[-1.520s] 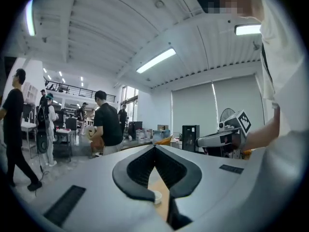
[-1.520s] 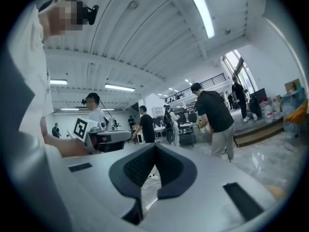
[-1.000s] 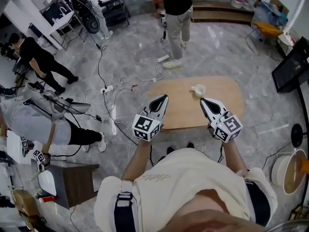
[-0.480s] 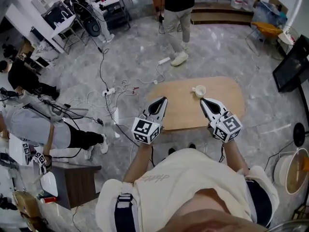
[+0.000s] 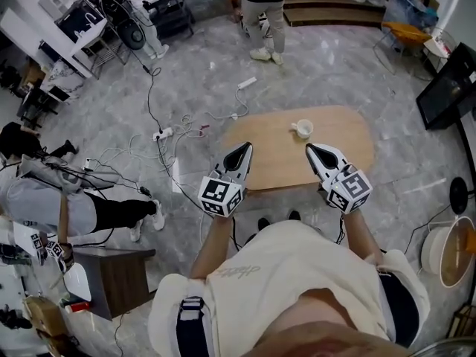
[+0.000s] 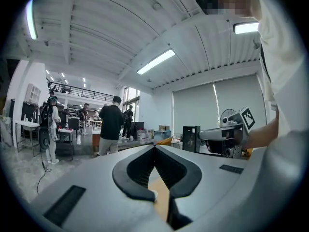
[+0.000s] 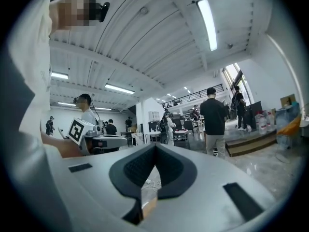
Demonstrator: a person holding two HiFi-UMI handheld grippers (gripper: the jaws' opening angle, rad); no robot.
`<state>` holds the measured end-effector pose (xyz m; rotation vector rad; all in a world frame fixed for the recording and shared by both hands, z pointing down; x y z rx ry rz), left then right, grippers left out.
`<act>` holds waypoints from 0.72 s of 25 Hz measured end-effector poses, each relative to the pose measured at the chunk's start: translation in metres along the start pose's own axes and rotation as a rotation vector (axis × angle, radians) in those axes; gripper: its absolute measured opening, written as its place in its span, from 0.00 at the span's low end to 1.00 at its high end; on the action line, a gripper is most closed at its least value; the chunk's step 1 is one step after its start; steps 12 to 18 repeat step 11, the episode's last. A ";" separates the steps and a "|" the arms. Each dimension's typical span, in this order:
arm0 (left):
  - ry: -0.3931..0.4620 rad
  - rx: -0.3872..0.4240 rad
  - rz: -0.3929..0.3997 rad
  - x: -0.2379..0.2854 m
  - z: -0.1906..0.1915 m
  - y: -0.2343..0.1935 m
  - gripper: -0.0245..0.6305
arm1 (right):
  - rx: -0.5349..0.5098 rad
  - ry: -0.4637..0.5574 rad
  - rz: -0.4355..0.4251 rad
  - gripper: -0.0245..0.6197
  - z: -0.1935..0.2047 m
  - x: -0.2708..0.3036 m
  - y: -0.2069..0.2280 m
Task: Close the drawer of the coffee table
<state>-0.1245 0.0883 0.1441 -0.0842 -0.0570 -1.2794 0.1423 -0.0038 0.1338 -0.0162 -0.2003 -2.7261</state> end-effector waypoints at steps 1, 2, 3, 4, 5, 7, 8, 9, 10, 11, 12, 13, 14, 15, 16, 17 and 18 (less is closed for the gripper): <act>-0.003 -0.005 0.001 -0.001 0.002 0.000 0.04 | 0.004 -0.003 0.004 0.03 0.002 -0.001 0.000; -0.005 -0.011 0.002 -0.001 0.005 0.001 0.04 | 0.008 -0.006 0.007 0.03 0.004 -0.003 0.001; -0.007 -0.016 0.003 -0.001 0.008 0.001 0.04 | 0.012 -0.009 0.010 0.03 0.005 -0.004 0.001; -0.008 -0.022 0.004 -0.001 0.010 0.001 0.04 | 0.016 -0.011 0.013 0.03 0.007 -0.005 0.001; -0.008 -0.026 0.004 -0.001 0.010 0.000 0.04 | 0.019 -0.014 0.015 0.03 0.007 -0.005 0.002; -0.010 -0.032 0.005 0.000 0.009 -0.004 0.04 | 0.020 -0.017 0.018 0.03 0.005 -0.002 0.002; -0.011 -0.033 0.007 0.001 0.008 -0.006 0.04 | 0.021 -0.018 0.020 0.03 0.004 0.000 0.002; -0.012 -0.034 0.009 0.002 0.007 -0.009 0.04 | 0.023 -0.018 0.023 0.03 0.004 0.002 0.003; -0.013 -0.035 0.011 0.004 0.006 -0.012 0.04 | 0.025 -0.018 0.025 0.03 0.004 0.004 0.003; -0.014 -0.035 0.013 0.005 0.006 -0.015 0.04 | 0.027 -0.017 0.028 0.03 0.003 0.007 0.004; -0.014 -0.035 0.013 0.005 0.006 -0.015 0.04 | 0.027 -0.017 0.028 0.03 0.003 0.007 0.004; -0.014 -0.035 0.013 0.005 0.006 -0.015 0.04 | 0.027 -0.017 0.028 0.03 0.003 0.007 0.004; -0.014 -0.035 0.013 0.005 0.006 -0.015 0.04 | 0.027 -0.017 0.028 0.03 0.003 0.007 0.004; -0.014 -0.035 0.013 0.005 0.006 -0.015 0.04 | 0.027 -0.017 0.028 0.03 0.003 0.007 0.004; -0.014 -0.035 0.013 0.005 0.006 -0.015 0.04 | 0.027 -0.017 0.028 0.03 0.003 0.007 0.004; -0.014 -0.035 0.013 0.005 0.006 -0.015 0.04 | 0.027 -0.017 0.028 0.03 0.003 0.007 0.004; -0.014 -0.035 0.013 0.005 0.006 -0.015 0.04 | 0.027 -0.017 0.028 0.03 0.003 0.007 0.004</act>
Point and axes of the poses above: the fingertips, and each gripper's own axes: x forward along the fingers, y to its right, z out of its underside, the point moved 10 cm from there along -x, backward along the fingers
